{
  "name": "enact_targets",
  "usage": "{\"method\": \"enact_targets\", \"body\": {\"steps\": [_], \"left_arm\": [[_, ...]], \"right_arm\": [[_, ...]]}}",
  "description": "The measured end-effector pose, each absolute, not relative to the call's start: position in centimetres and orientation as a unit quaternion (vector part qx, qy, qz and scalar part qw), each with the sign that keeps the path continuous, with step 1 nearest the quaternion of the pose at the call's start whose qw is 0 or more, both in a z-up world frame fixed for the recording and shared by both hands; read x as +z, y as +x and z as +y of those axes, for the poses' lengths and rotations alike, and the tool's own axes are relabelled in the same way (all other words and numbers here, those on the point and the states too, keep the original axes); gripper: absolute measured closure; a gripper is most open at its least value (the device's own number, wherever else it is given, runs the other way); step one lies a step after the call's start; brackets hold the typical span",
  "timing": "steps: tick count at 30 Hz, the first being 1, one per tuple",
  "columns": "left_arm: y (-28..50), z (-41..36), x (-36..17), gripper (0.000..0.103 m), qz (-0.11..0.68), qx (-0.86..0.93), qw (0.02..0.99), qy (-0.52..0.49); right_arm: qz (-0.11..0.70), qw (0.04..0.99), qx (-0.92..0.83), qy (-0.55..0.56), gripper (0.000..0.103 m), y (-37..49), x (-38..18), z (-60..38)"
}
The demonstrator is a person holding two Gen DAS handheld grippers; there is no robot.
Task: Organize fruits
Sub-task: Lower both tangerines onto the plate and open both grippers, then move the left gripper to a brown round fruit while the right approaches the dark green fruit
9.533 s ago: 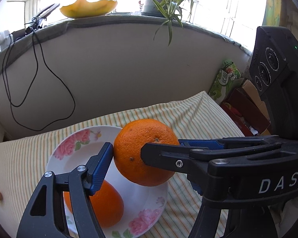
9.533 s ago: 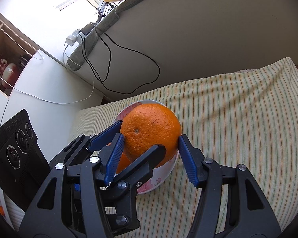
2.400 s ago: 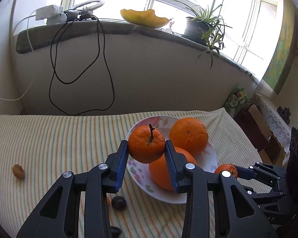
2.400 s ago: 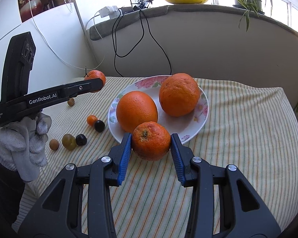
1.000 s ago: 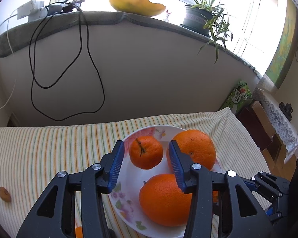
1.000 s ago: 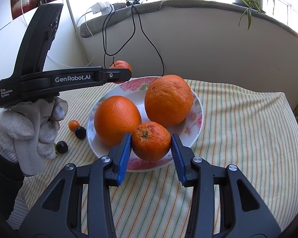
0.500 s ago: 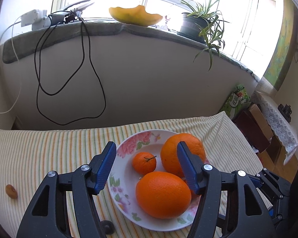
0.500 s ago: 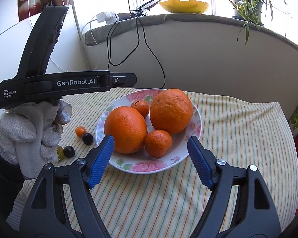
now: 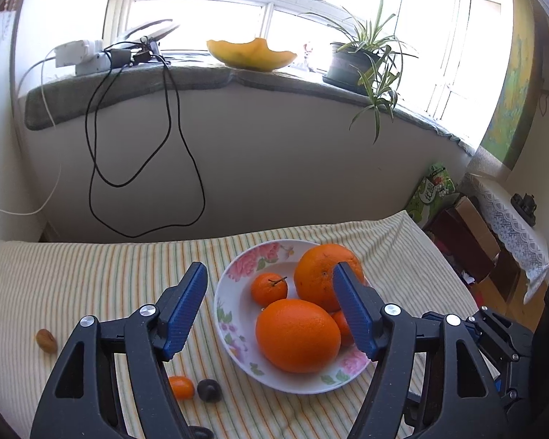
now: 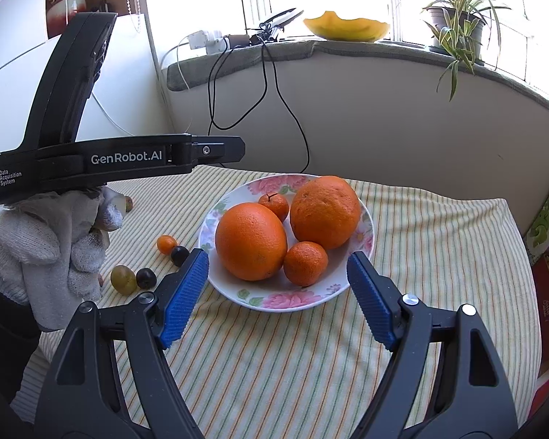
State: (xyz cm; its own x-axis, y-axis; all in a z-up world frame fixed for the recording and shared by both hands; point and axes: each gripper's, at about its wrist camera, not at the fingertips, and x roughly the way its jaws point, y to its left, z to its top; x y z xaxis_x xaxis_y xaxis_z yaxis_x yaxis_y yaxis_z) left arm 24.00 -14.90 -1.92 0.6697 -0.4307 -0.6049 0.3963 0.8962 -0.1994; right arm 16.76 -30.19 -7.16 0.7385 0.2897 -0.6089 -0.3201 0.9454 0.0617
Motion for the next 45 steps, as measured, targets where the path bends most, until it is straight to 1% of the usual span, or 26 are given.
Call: {"method": "enact_targets", "body": {"steps": [3,5,7,24,35,38,42,45], "left_arm": [[23.1,-14.4,-1.5,0.028,0.331,-0.222,0.917,-0.025],[22.5,-14.0,-1.4,0.028,0.33,-0.219,0.918,-0.022],[21.9,-13.8,-1.3,0.025,0.329,-0.217,0.919,-0.017],[17.1,-9.4,-0.3,0.025,0.308,-0.185,0.933,-0.023],[14.4,-2.9,-1.5,0.025,0.307,-0.137,0.94,-0.053],[13.8,-1.1,-2.5,0.025,0.318,-0.123,0.938,-0.064],[12.9,0.5,-4.2,0.031,0.334,-0.113,0.933,-0.075],[12.3,1.2,-5.4,0.034,0.347,-0.113,0.928,-0.081]], "right_arm": [[0.321,0.932,0.168,-0.025,0.022,16.1,-7.0,-29.6],[0.319,0.932,0.17,-0.027,0.018,15.7,-6.8,-29.4],[0.316,0.932,0.173,-0.028,0.017,15.3,-6.6,-29.1],[0.315,0.928,0.198,-0.035,0.016,12.8,-5.9,-26.9],[0.322,0.917,0.232,-0.042,0.016,12.2,-6.3,-24.6],[0.325,0.914,0.24,-0.037,0.016,12.2,-6.5,-24.0],[0.329,0.909,0.254,-0.04,0.016,12.0,-7.1,-23.0],[0.332,0.903,0.267,-0.045,0.016,12.0,-7.5,-22.0]]}}
